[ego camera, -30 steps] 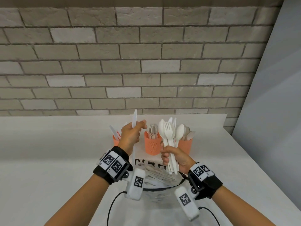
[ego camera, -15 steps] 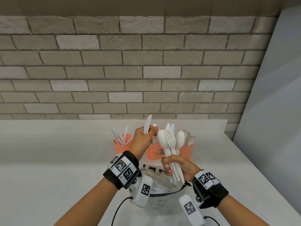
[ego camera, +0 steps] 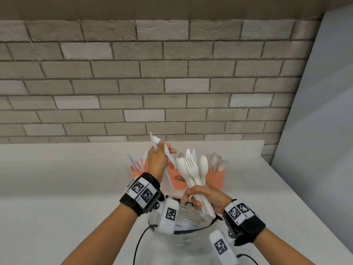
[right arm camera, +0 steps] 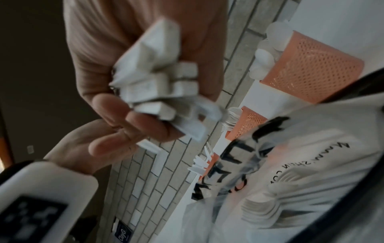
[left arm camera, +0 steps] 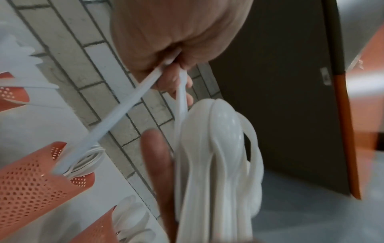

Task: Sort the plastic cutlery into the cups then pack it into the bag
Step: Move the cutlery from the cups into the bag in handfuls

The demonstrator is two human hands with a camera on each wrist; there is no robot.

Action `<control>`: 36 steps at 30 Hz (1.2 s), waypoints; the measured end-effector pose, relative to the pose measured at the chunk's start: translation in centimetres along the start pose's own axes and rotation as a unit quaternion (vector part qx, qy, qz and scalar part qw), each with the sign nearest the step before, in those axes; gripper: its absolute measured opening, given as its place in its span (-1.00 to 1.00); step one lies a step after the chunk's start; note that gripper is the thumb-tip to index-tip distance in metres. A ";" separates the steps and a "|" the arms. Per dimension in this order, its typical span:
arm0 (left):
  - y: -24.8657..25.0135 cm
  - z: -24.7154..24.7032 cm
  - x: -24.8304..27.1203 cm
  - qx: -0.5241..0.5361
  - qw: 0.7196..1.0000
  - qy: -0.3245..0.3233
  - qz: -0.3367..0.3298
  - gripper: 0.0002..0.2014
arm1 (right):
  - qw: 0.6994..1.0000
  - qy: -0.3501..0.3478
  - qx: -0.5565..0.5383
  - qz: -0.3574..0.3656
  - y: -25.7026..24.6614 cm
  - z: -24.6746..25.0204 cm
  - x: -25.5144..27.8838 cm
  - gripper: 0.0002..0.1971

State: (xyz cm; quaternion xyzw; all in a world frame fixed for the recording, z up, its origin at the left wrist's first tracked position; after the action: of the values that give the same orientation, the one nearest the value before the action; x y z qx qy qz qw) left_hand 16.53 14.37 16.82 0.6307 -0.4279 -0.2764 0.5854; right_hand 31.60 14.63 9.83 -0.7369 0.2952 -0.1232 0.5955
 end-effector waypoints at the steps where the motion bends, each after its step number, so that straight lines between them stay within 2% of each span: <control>1: 0.2 0.5 -0.5 0.012 1.000 0.017 -0.005 -0.67 | 1.000 0.005 0.025 0.002 0.0 0.0 -0.1 -0.54; 5: 1.3 2.1 -1.8 0.073 0.994 0.074 -0.040 -0.67 | 0.985 0.067 0.158 -0.010 0.0 0.4 -0.3 -0.75; 8: 2.1 2.8 -2.3 0.051 0.993 0.088 -0.059 -0.79 | 0.953 0.138 0.269 0.000 0.0 1.1 -0.6 -0.78; 10: 2.0 2.8 -2.3 0.005 0.995 0.078 -0.055 -0.85 | 0.899 0.180 0.397 0.034 -0.4 1.7 -0.8 -0.83; 13: 0.9 2.0 -1.6 -0.035 0.999 0.032 -0.012 -0.84 | 0.789 0.209 0.574 0.061 -1.1 2.1 -1.0 -0.86; 14: 0.4 1.5 -1.2 -0.042 0.999 0.014 0.006 -0.83 | 0.764 0.215 0.605 0.060 -1.3 2.1 -1.2 -0.82; 16: -0.5 0.6 -0.4 -0.065 0.998 -0.011 0.026 -0.84 | 0.733 0.220 0.642 0.054 -1.5 2.1 -1.5 -0.75; 18: -1.0 -0.5 0.2 -0.115 0.993 -0.012 0.011 -0.89 | 0.719 0.222 0.657 0.050 -1.6 2.0 -1.7 -0.72; 20: -1.5 -1.4 0.5 -0.144 0.989 -0.005 -0.019 -0.81 | 0.711 0.222 0.666 0.044 -1.5 1.9 -1.8 -0.73; 24: -2.0 -2.1 0.2 -0.143 0.989 0.025 -0.029 -0.84 | 0.706 0.220 0.673 0.036 -1.4 1.8 -1.6 -0.73; 29: -2.2 -2.6 0.5 -0.133 0.989 0.027 -0.059 -0.88 | 0.703 0.218 0.677 0.026 -1.5 1.8 -1.3 -0.75; 32: -2.5 -2.6 0.5 -0.095 0.993 0.037 -0.055 -0.90 | 0.701 0.214 0.680 0.028 -1.7 1.8 -1.1 -0.76; 36: -3.0 -2.7 0.7 -0.089 0.995 0.018 -0.031 -0.85 | 0.699 0.214 0.682 0.033 -2.0 1.7 -0.9 -0.75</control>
State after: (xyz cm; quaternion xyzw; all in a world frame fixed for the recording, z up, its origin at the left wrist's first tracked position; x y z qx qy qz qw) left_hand 19.84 15.00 14.40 0.5941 -0.3712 -0.3198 0.6380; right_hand 32.33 16.74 11.44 -0.0729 0.2742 -0.4256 0.8593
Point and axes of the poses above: each hand's wrist, its own x-axis away from the middle knuckle, its own z-axis out of the back of the hand, y = z × x, the point moved 4 cm from there along -x, towards the middle knuckle, and after that the axes turned 15 degrees about z, right-handed, at the moved point
